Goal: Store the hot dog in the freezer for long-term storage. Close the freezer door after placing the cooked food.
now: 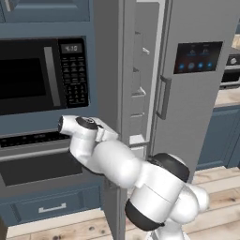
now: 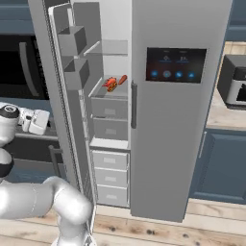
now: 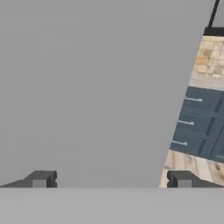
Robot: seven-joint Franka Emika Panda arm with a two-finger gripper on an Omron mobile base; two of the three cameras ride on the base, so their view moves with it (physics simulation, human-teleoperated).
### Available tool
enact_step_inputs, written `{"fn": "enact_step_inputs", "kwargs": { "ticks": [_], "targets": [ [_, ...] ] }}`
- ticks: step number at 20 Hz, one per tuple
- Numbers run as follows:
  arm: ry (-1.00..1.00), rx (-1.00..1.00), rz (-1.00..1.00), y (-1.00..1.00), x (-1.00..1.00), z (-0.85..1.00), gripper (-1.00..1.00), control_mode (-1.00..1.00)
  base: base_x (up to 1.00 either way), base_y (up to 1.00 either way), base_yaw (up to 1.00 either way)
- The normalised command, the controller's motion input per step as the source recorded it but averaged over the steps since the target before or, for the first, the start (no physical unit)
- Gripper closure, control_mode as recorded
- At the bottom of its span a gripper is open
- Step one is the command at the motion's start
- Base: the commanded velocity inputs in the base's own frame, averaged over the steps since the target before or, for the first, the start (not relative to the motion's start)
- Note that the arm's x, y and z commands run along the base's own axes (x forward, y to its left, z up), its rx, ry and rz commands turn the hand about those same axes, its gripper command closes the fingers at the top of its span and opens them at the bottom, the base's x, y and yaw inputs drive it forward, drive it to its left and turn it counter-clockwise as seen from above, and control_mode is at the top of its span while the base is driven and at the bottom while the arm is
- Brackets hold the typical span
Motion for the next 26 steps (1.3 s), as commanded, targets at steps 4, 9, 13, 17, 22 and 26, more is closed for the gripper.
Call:
{"fn": "enact_step_inputs", "kwargs": {
  "ticks": [4, 9, 13, 17, 22, 26],
  "targets": [
    [0.0, -0.07, -0.05, 0.0, 0.65, -0.05, -1.0, -1.0, 0.0, 0.0, 0.0],
    [0.0, -0.08, -0.03, -0.22, 0.34, -0.07, -1.0, -1.0, 0.0, 0.0, 0.0],
    [0.0, -0.06, 0.0, -0.89, 0.0, -0.01, -1.0, -1.0, 0.0, 0.0, 0.0],
    [-0.02, -0.02, 0.0, -1.0, 0.0, 0.0, -1.0, -1.0, 0.0, 0.0, 0.0],
    [-0.11, 0.01, 0.15, -1.0, 0.01, 0.0, -1.0, -1.0, 0.0, 0.0, 0.0],
    [-0.11, 0.14, 0.35, -1.0, 0.16, 0.0, -1.0, -1.0, 0.0, 0.0, 0.0]
  ]
}}
